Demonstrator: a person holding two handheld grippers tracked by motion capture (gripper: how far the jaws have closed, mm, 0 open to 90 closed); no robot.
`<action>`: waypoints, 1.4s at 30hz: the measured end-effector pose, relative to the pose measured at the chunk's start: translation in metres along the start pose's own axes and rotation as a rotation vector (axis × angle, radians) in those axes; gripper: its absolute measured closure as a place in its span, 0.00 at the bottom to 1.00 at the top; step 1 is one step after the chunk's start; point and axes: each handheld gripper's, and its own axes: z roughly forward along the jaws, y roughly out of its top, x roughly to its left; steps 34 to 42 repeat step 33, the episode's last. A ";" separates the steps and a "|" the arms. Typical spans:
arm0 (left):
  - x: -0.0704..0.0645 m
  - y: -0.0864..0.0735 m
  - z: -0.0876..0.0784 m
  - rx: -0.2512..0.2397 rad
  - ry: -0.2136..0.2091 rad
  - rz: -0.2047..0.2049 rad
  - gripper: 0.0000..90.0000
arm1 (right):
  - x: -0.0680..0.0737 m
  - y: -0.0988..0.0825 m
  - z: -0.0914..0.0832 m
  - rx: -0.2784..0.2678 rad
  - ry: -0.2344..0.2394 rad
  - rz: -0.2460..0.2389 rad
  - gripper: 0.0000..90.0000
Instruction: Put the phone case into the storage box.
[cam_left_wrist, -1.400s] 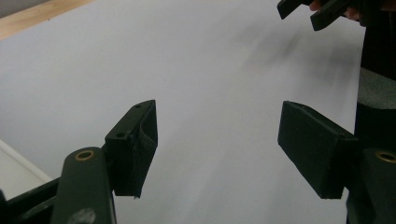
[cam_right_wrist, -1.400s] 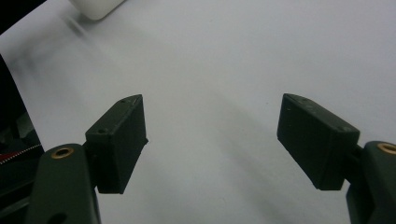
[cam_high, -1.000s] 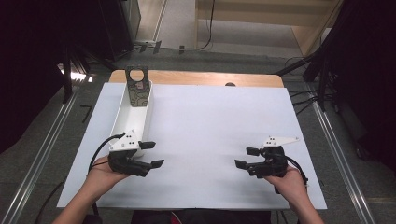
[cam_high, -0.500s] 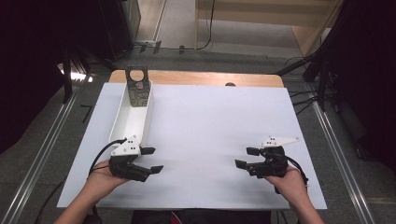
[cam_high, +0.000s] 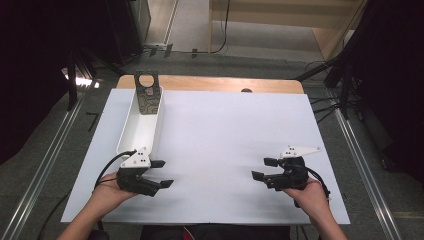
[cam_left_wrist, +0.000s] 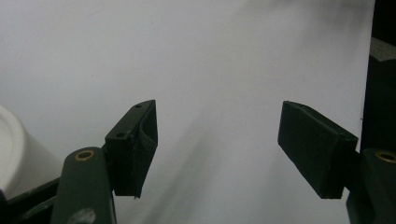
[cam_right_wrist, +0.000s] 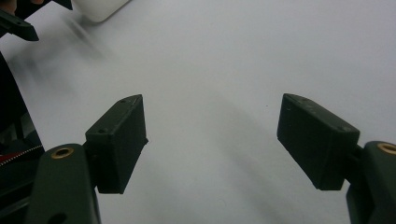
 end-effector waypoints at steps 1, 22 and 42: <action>0.000 0.000 0.000 0.002 -0.001 -0.001 0.32 | 0.000 0.000 0.000 0.000 0.000 0.000 0.26; 0.002 -0.001 -0.001 -0.006 0.000 -0.005 0.32 | 0.001 0.000 0.000 0.001 0.001 -0.001 0.26; 0.003 -0.001 -0.001 0.000 -0.001 -0.007 0.32 | 0.001 0.000 0.000 0.003 0.003 0.002 0.26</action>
